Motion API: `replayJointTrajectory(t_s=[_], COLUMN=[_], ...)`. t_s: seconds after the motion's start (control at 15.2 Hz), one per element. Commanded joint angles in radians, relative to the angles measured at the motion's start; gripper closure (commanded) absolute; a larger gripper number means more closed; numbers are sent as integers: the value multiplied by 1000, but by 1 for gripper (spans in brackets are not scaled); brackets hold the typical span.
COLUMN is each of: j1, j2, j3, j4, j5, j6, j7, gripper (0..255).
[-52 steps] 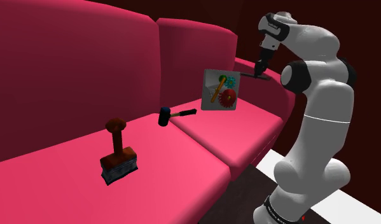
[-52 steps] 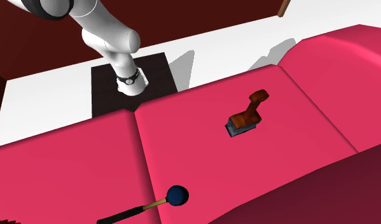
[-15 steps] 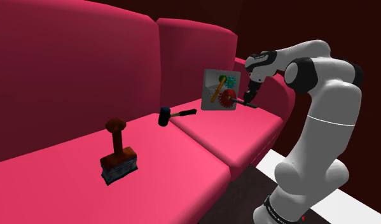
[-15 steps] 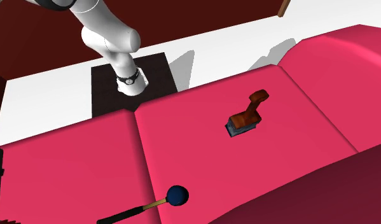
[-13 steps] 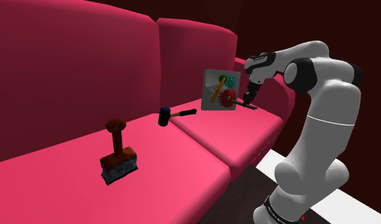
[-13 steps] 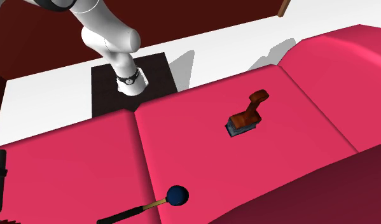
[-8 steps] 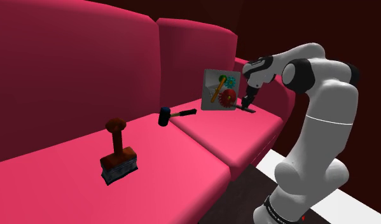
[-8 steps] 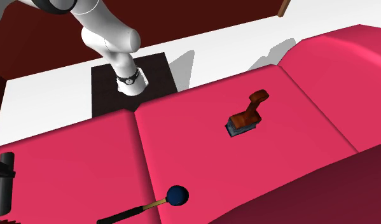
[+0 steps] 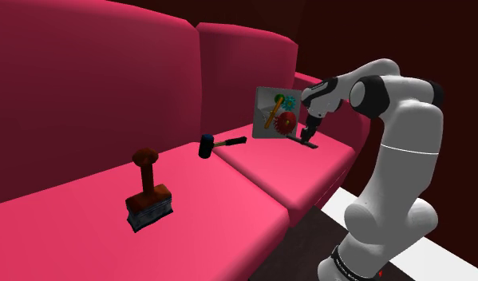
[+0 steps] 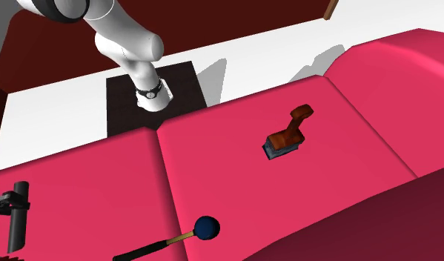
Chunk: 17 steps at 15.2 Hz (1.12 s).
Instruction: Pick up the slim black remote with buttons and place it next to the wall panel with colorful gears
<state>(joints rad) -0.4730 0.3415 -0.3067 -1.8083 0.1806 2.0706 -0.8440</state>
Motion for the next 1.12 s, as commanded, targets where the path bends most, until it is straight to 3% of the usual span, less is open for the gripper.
replayJointTrajectory(t_s=[0.0, 0.66, 0.73, 1.06], j1=[-1, -4, -4, -4], j2=[12, 32, 32, 32], j3=[2, 6, 6, 6], j4=[-13, -28, -28, -28], j5=[6, 15, 15, 15], j6=[25, 58, 58, 58], j7=[-5, -12, -13, -13], gripper=[255, 255, 0, 0])
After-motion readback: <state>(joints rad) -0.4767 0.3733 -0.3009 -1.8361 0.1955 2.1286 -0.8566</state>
